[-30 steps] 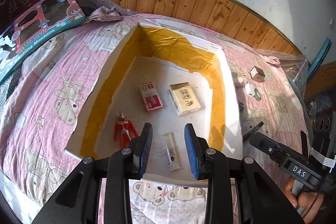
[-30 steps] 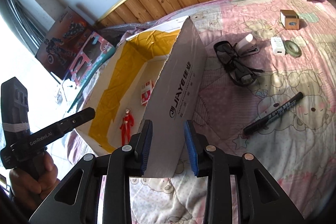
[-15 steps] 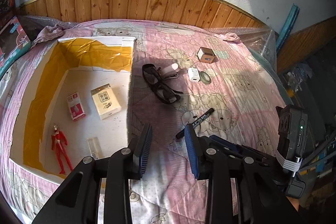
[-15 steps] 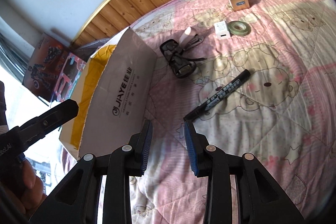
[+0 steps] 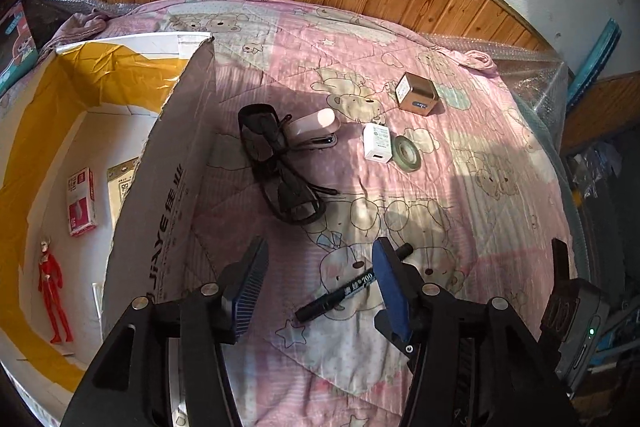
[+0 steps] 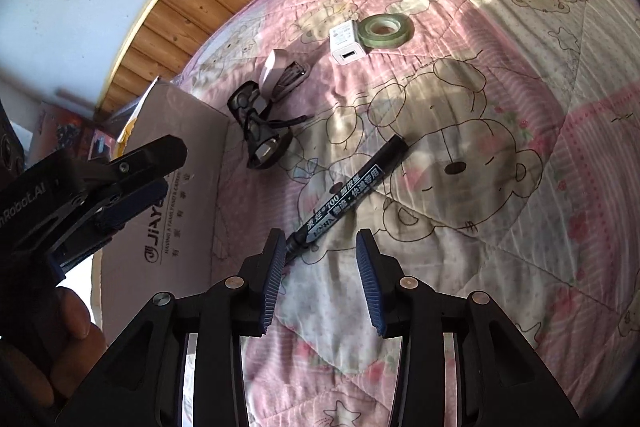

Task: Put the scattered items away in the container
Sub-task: 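Grasp the black marker with the right tool while the left tool grasps the black glasses, then lift and carry the marker and glasses over the white box with both tools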

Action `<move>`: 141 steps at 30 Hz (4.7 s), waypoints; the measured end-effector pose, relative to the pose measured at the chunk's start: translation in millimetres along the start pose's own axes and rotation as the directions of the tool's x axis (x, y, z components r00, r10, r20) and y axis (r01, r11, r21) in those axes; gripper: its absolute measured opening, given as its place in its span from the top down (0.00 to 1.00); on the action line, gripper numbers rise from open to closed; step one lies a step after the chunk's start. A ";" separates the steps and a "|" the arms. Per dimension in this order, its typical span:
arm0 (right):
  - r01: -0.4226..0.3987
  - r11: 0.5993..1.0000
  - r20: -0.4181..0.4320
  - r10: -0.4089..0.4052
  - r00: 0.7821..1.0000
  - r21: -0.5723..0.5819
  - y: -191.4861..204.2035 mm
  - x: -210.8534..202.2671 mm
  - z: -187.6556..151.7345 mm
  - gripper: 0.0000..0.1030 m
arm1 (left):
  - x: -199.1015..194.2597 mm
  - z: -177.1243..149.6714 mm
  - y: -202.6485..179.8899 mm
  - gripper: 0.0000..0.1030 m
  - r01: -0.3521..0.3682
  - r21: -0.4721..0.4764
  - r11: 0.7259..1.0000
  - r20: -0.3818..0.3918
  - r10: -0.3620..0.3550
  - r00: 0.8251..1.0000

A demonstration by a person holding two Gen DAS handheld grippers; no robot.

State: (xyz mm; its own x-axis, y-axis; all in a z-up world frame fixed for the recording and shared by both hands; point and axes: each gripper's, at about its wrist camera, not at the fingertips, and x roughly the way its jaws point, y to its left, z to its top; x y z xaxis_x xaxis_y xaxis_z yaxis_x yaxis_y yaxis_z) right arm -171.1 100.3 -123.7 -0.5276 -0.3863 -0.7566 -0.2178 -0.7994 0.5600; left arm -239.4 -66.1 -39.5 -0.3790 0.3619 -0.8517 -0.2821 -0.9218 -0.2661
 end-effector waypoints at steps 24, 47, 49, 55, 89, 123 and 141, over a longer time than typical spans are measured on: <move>0.097 0.984 0.006 -0.097 0.995 -0.147 1.8 47.7 44.3 0.81 | 121.1 54.0 45.8 0.63 -0.133 -0.174 0.976 -0.084 0.120 0.989; 0.059 0.992 0.041 -0.055 0.998 -0.108 -8.5 -23.2 4.4 0.85 | 45.3 -46.1 -2.1 0.64 -0.054 -0.005 0.999 -0.097 0.053 0.994; 0.061 0.992 0.049 -0.056 0.997 -0.113 -7.4 -28.6 1.0 0.85 | 40.2 -50.3 -9.5 0.64 -0.053 0.006 0.999 -0.091 0.053 0.994; 0.068 0.990 0.069 -0.060 0.996 -0.124 -6.5 -47.0 -10.4 0.86 | 24.0 -63.9 -8.2 0.64 -0.038 0.033 0.999 -0.077 0.040 0.996; 0.067 0.982 0.181 -0.035 0.983 -0.175 26.6 -126.7 -64.3 0.87 | -62.1 -105.8 -25.2 0.64 0.049 0.134 0.990 0.065 -0.059 0.996; 0.065 0.961 0.214 -0.007 0.977 -0.267 78.4 -146.9 -108.9 0.87 | -128.8 -126.4 -0.9 0.64 0.084 0.128 0.988 0.180 -0.106 0.978; 0.045 0.929 0.186 0.027 0.982 -0.368 121.5 -135.1 -114.4 0.87 | -143.2 -117.8 35.8 0.64 0.034 0.072 0.997 0.233 -0.050 0.971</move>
State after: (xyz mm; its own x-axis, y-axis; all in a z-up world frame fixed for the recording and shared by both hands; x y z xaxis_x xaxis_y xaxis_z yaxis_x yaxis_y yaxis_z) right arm -32.3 2.7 7.9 -0.6769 -0.3148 -0.6653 0.0766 -0.9291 0.3618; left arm -91.4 -167.3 19.8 -0.5590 0.4300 -0.7090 -0.3573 -0.8965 -0.2620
